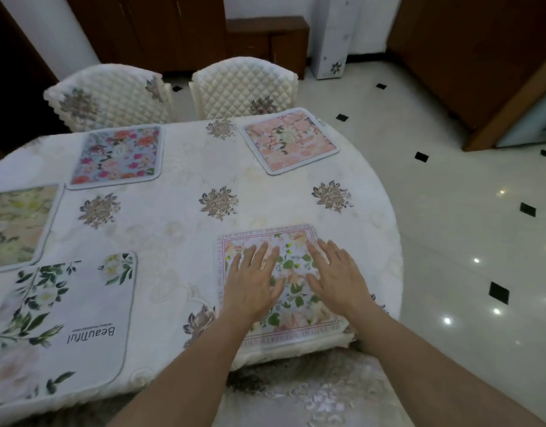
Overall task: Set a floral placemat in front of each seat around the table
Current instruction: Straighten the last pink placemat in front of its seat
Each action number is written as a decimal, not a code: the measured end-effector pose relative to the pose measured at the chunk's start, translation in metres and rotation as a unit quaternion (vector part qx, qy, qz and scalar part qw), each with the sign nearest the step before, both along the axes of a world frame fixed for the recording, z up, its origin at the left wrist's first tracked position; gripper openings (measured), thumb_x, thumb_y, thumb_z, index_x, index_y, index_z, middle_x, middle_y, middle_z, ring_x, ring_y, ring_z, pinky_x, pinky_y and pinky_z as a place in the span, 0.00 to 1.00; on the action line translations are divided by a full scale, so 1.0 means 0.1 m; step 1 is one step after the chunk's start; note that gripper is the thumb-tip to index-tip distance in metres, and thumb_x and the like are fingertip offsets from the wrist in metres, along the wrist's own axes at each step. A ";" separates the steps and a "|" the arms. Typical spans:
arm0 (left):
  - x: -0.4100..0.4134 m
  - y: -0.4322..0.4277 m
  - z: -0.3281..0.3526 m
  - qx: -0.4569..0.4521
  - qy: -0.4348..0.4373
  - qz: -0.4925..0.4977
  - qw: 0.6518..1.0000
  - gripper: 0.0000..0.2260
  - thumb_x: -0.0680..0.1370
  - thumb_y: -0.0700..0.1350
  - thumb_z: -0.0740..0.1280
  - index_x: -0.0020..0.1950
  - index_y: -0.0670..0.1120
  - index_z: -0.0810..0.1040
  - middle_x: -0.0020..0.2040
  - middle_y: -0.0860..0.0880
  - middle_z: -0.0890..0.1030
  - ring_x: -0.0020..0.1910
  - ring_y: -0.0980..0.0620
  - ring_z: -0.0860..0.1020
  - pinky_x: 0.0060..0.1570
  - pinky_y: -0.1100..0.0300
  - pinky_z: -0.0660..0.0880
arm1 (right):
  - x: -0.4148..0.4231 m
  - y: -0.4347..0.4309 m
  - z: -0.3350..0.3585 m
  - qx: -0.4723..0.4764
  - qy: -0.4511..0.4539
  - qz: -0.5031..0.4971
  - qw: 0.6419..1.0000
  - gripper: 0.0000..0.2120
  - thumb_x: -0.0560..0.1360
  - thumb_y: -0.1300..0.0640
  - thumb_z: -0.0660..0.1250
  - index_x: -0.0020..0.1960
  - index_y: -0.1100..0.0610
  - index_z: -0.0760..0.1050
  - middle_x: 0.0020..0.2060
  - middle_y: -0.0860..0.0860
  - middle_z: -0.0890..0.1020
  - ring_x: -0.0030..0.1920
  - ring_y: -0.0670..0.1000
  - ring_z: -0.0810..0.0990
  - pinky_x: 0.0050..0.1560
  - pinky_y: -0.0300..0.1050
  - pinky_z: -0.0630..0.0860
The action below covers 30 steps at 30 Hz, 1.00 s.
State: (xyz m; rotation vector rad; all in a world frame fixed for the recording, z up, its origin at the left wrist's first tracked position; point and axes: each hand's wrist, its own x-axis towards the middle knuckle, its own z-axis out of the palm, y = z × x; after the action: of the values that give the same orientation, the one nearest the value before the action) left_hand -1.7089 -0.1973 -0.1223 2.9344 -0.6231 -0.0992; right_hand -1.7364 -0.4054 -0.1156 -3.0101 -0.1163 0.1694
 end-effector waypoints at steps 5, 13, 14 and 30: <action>-0.03 -0.29 0.19 -0.011 -0.006 -0.054 0.998 0.29 0.81 0.62 0.49 0.80 0.52 0.52 0.80 0.49 0.57 0.78 0.47 0.55 0.76 0.45 0.53 | -0.24 -0.20 0.20 -0.012 -0.043 -0.043 0.998 0.30 0.77 0.42 0.50 0.76 0.53 0.62 0.73 0.56 0.68 0.73 0.58 0.65 0.72 0.58 0.63; -0.11 -1.02 0.45 -0.033 -0.045 -0.146 0.988 0.29 0.80 0.63 0.51 0.78 0.51 0.60 0.76 0.48 0.66 0.75 0.45 0.64 0.74 0.44 0.60 | -0.72 -0.78 0.49 -0.055 -0.090 -0.129 0.986 0.27 0.76 0.46 0.60 0.73 0.53 0.68 0.69 0.56 0.73 0.70 0.59 0.70 0.69 0.59 0.68; -0.13 -1.16 0.47 -0.035 -0.045 -0.157 0.986 0.30 0.79 0.63 0.51 0.77 0.51 0.61 0.75 0.48 0.68 0.74 0.44 0.65 0.73 0.44 0.61 | -0.80 -0.88 0.52 -0.058 -0.097 -0.144 0.983 0.27 0.75 0.46 0.63 0.72 0.53 0.68 0.68 0.56 0.74 0.69 0.59 0.70 0.68 0.59 0.68; -0.59 -3.54 0.53 -0.046 -0.077 -0.325 0.941 0.28 0.78 0.62 0.56 0.73 0.49 0.68 0.71 0.46 0.73 0.69 0.45 0.71 0.68 0.48 0.68 | -1.76 -2.95 0.39 -0.037 -0.109 -0.316 0.942 0.27 0.76 0.47 0.61 0.74 0.53 0.65 0.69 0.56 0.72 0.71 0.57 0.68 0.71 0.57 0.64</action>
State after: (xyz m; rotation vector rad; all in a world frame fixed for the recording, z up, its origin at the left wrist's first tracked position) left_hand -1.7677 -0.5512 -0.0690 2.5366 -1.5491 0.0931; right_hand -1.9126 -0.6999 -0.0764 -2.9449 0.8406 -0.2263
